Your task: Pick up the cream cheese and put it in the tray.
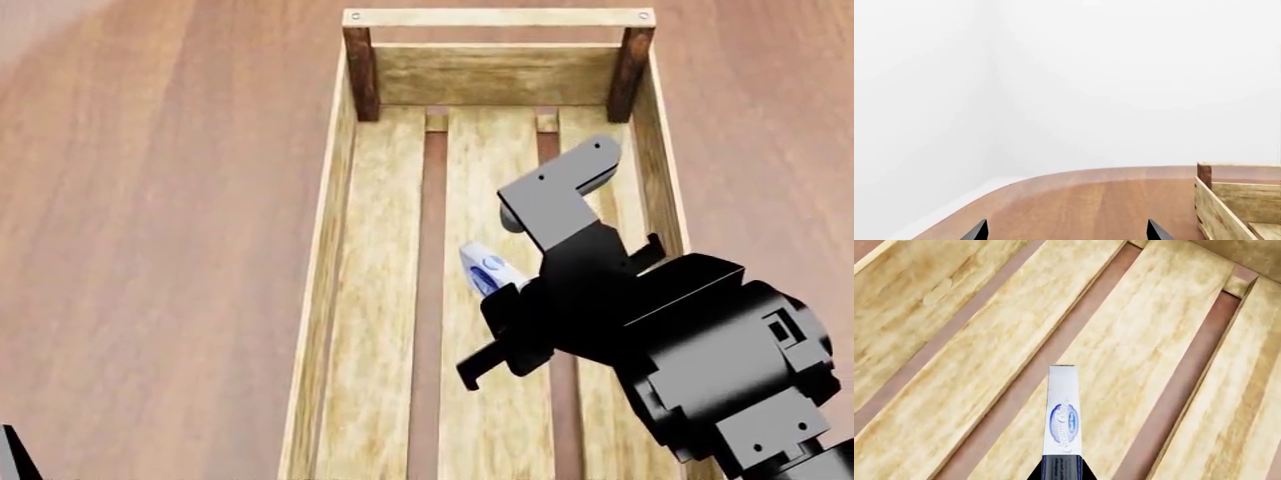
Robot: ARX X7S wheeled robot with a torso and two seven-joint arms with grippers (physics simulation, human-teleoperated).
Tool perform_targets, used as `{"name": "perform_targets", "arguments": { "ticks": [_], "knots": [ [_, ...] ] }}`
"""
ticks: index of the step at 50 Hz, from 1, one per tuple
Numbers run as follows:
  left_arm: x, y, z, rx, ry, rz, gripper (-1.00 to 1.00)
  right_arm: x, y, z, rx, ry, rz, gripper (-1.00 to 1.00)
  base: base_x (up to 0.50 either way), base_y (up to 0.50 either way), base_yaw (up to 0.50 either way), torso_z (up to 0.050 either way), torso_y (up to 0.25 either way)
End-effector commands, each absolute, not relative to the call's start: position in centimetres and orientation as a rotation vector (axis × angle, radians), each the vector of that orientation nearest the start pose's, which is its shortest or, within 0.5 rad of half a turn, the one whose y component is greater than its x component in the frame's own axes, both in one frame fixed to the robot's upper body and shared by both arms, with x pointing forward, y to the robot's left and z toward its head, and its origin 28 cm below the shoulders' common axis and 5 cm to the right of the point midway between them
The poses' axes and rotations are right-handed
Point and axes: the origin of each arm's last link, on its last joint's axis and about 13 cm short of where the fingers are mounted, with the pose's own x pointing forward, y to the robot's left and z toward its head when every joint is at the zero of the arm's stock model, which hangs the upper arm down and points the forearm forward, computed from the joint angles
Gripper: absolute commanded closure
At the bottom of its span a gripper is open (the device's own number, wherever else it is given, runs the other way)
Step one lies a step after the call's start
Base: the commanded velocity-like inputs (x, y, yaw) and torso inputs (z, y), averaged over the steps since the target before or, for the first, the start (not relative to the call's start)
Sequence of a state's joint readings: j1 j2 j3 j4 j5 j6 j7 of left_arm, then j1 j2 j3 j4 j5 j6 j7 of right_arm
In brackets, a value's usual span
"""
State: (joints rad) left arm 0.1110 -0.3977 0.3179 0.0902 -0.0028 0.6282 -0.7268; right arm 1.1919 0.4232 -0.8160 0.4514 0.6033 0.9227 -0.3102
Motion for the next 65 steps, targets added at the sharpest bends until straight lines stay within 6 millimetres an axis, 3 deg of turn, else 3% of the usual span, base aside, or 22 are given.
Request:
{"name": "perform_targets", "arguments": {
  "ticks": [1,65],
  "knots": [
    [17.33,22.44,4.48,0.031,-0.581,0.253,-1.0,37.42,-14.21,19.35,-0.357,0.552,0.526,1.0,0.0,0.0,0.0,0.0,-0.047],
    [17.33,22.23,4.3,0.071,-0.601,0.248,-1.0,37.49,-13.78,18.7,-0.399,0.563,0.532,1.0,0.0,0.0,0.0,0.0,-0.028]
  ]
}}
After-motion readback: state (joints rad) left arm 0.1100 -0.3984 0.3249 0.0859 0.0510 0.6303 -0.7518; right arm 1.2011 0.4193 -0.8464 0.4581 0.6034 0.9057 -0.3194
